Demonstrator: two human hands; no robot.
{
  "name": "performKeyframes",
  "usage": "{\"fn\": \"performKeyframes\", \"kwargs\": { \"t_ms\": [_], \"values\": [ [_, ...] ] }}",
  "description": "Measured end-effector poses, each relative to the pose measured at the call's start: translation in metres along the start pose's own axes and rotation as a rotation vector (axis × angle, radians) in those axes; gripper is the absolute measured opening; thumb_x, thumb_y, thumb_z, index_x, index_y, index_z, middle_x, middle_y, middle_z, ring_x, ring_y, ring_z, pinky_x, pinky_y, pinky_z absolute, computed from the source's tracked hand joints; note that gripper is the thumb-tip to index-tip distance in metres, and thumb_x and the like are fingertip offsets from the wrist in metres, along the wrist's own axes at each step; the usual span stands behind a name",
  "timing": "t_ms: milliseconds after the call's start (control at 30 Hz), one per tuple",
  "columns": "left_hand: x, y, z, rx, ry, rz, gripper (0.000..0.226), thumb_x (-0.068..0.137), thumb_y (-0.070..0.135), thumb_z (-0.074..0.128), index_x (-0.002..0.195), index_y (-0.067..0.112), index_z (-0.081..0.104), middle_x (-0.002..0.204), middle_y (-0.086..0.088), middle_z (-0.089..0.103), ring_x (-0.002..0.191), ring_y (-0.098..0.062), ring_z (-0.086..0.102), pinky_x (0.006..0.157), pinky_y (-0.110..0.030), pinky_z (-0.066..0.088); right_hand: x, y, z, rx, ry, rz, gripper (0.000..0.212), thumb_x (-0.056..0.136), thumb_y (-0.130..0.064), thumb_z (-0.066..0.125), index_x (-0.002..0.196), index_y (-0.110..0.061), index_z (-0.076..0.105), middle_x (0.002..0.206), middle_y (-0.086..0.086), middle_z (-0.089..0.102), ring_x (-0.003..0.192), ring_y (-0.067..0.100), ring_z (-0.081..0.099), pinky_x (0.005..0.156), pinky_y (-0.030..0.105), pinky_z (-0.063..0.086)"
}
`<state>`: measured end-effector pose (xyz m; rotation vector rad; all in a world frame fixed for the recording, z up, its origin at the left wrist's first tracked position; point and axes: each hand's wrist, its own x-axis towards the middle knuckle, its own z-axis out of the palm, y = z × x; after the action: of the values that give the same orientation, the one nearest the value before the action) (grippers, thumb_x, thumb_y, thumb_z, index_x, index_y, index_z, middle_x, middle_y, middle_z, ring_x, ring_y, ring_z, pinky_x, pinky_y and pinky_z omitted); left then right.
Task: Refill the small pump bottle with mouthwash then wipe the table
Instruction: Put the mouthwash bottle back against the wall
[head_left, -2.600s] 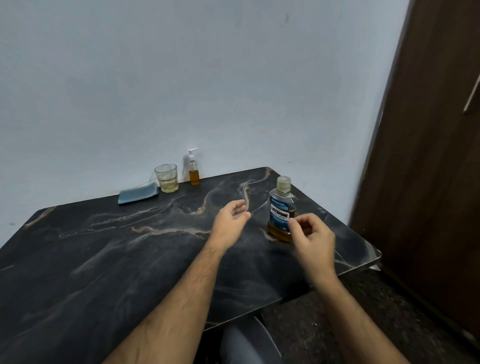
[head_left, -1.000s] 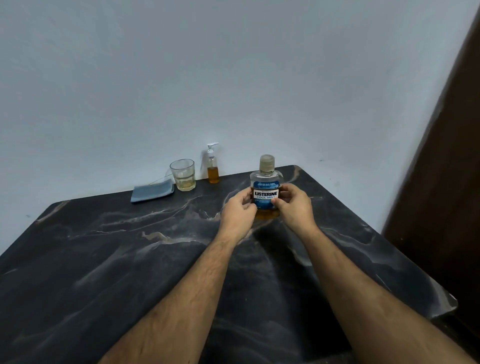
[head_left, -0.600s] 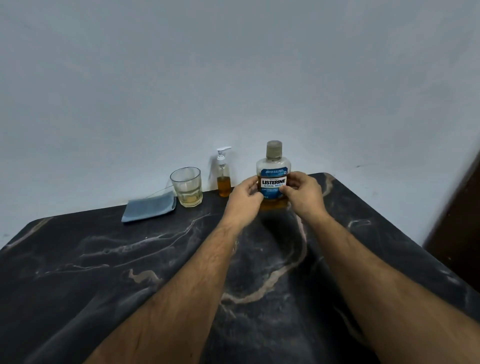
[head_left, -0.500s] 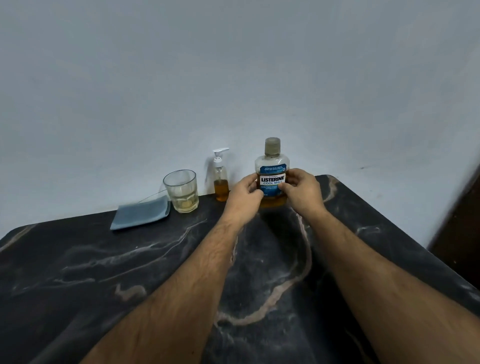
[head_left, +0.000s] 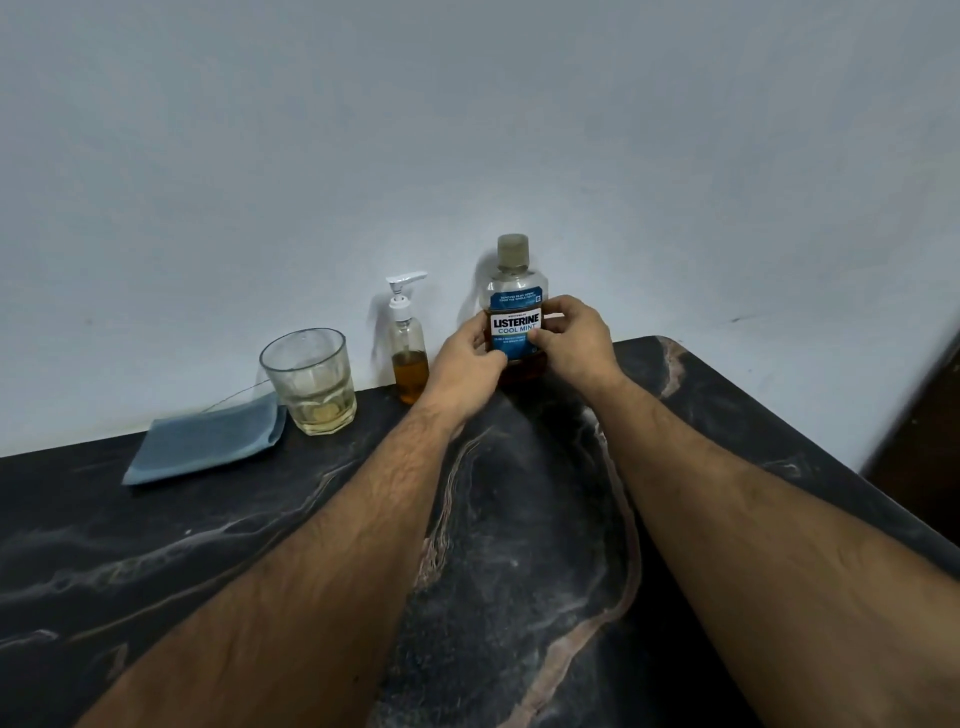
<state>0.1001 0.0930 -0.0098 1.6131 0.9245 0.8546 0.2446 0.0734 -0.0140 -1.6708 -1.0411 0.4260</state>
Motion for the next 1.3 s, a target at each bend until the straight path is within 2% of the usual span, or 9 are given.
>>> {"fn": "performKeyframes", "kwargs": {
  "t_ms": [167,333,467,633,767,900,1033,1133,1300],
  "values": [
    [-0.002,-0.005,0.003,0.016,-0.012,0.014,0.066,0.092,-0.003,0.048,0.147,0.032,0.040,0.122,0.020,0.051,0.093,0.016,0.051,0.097,-0.028,0.047,0.002,0.001,0.002,0.022,-0.003,0.011,0.036,0.091,-0.006,0.067,0.125,-0.014,0.060,0.117,0.007,0.071,0.105,0.020,0.068,0.095,0.041,0.055],
    [-0.010,-0.001,0.006,0.069,-0.019,0.043,0.069,0.090,-0.004,0.051,0.150,0.025,0.034,0.149,0.002,0.046,0.136,-0.014,0.044,0.115,-0.046,0.036,-0.006,0.002,-0.003,-0.022,0.012,0.035,0.053,0.089,-0.001,0.067,0.138,-0.015,0.051,0.132,0.007,0.064,0.119,0.020,0.062,0.100,0.038,0.052],
    [-0.031,-0.001,0.007,0.134,-0.042,0.040,0.073,0.090,0.001,0.053,0.153,0.025,0.028,0.155,0.001,0.039,0.143,-0.017,0.035,0.118,-0.045,0.029,-0.024,0.000,-0.014,-0.101,0.025,0.052,0.059,0.090,-0.005,0.068,0.143,-0.017,0.045,0.140,0.008,0.057,0.125,0.023,0.057,0.102,0.037,0.049],
    [-0.081,0.003,-0.009,0.240,-0.025,0.015,0.075,0.091,0.014,0.057,0.156,0.027,0.020,0.160,0.003,0.029,0.145,-0.016,0.031,0.109,-0.029,0.029,-0.074,-0.017,-0.031,-0.180,0.064,-0.006,0.048,0.092,-0.016,0.068,0.137,-0.018,0.052,0.137,0.008,0.059,0.119,0.020,0.060,0.094,0.031,0.050],
    [-0.138,0.007,-0.044,0.353,0.023,-0.003,0.072,0.093,0.020,0.059,0.155,0.028,0.024,0.160,0.003,0.030,0.141,-0.012,0.037,0.111,-0.028,0.033,-0.126,-0.040,-0.039,-0.233,0.012,-0.060,0.043,0.093,-0.024,0.066,0.134,-0.018,0.054,0.134,0.004,0.060,0.122,0.020,0.058,0.103,0.041,0.050],
    [-0.198,0.015,-0.082,0.421,0.068,-0.017,0.069,0.094,0.020,0.059,0.154,0.029,0.027,0.159,0.002,0.033,0.090,0.009,0.052,0.075,-0.001,0.040,-0.182,-0.066,-0.037,-0.293,-0.077,-0.126,0.044,0.093,-0.028,0.066,0.135,-0.021,0.054,0.136,0.001,0.058,0.124,0.018,0.056,0.105,0.044,0.049],
    [-0.261,0.023,-0.113,0.483,0.133,-0.020,0.067,0.094,0.021,0.059,0.154,0.027,0.029,0.156,0.001,0.039,0.095,0.007,0.051,0.091,-0.019,0.039,-0.241,-0.090,-0.026,-0.335,-0.183,-0.194,0.044,0.092,-0.028,0.067,0.134,-0.023,0.056,0.134,-0.001,0.059,0.120,0.016,0.057,0.102,0.037,0.049],
    [-0.298,0.025,-0.134,0.513,0.163,-0.018,0.066,0.093,0.023,0.060,0.153,0.028,0.031,0.153,0.004,0.042,0.094,0.005,0.056,0.089,-0.019,0.043,-0.279,-0.103,-0.015,-0.370,-0.239,-0.248,0.045,0.091,-0.031,0.068,0.133,-0.021,0.057,0.132,0.001,0.060,0.117,0.016,0.058,0.101,0.036,0.049],
    [-0.342,0.016,-0.168,0.512,0.218,-0.060,0.067,0.091,0.023,0.063,0.152,0.024,0.035,0.153,0.002,0.042,0.131,-0.013,0.047,0.108,-0.030,0.036,-0.325,-0.116,0.008,-0.391,-0.330,-0.260,0.042,0.090,-0.034,0.068,0.129,-0.022,0.059,0.128,0.000,0.061,0.112,0.016,0.060,0.098,0.037,0.051]
  ]
}}
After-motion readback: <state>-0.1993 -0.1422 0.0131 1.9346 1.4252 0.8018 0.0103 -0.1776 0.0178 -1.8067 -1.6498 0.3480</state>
